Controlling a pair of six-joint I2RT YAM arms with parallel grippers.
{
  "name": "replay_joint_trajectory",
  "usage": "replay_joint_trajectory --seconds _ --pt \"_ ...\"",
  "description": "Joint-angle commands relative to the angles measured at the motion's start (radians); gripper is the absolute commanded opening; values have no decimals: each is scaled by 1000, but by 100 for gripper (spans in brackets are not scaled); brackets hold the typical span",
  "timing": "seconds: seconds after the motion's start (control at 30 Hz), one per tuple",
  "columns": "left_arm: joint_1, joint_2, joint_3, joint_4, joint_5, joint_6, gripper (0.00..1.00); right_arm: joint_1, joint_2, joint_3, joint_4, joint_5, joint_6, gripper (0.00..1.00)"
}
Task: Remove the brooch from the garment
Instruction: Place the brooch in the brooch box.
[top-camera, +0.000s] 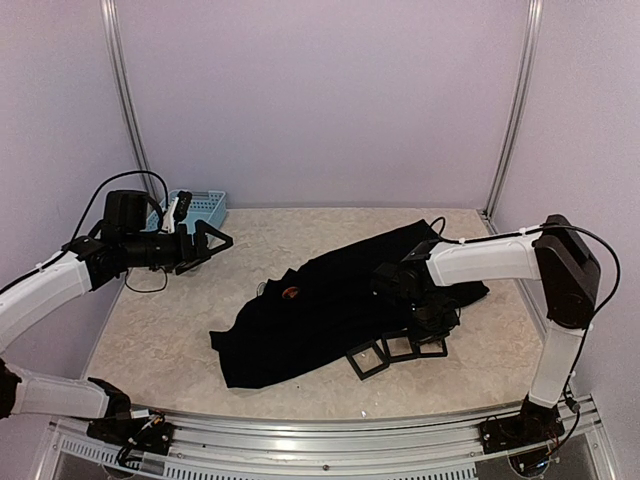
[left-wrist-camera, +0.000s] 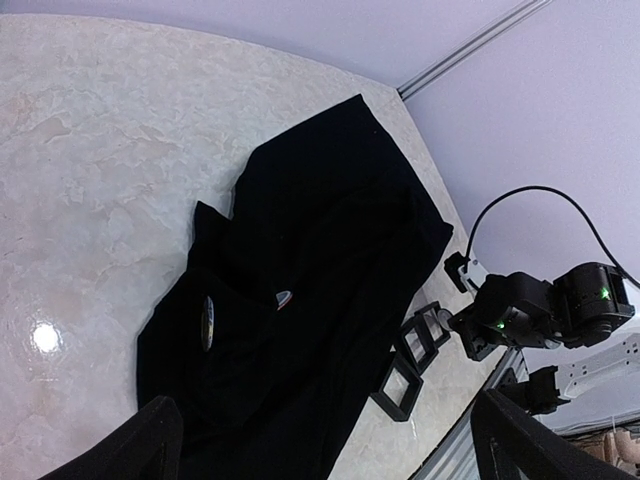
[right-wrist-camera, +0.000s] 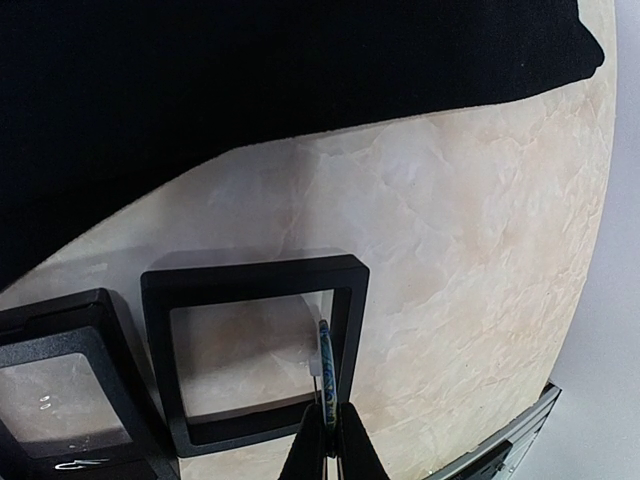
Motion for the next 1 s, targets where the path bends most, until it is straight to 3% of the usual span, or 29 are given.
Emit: replay_joint_trajectory --seconds 0.0,0.5,0.8,0.97 --pt "4 -14 -17 -13 -6 -1 99 -1 20 10 24 -7 14 0" --pt "4 -11 -24 -16 3 5 99 0 9 44 69 -74 -16 33" --pt "3 8 -20 -2 8 6 99 -1 -77 66 66 -82 -5 46" --pt "4 48 -11 -8 55 26 99 -5 -160 86 152 -103 -57 50"
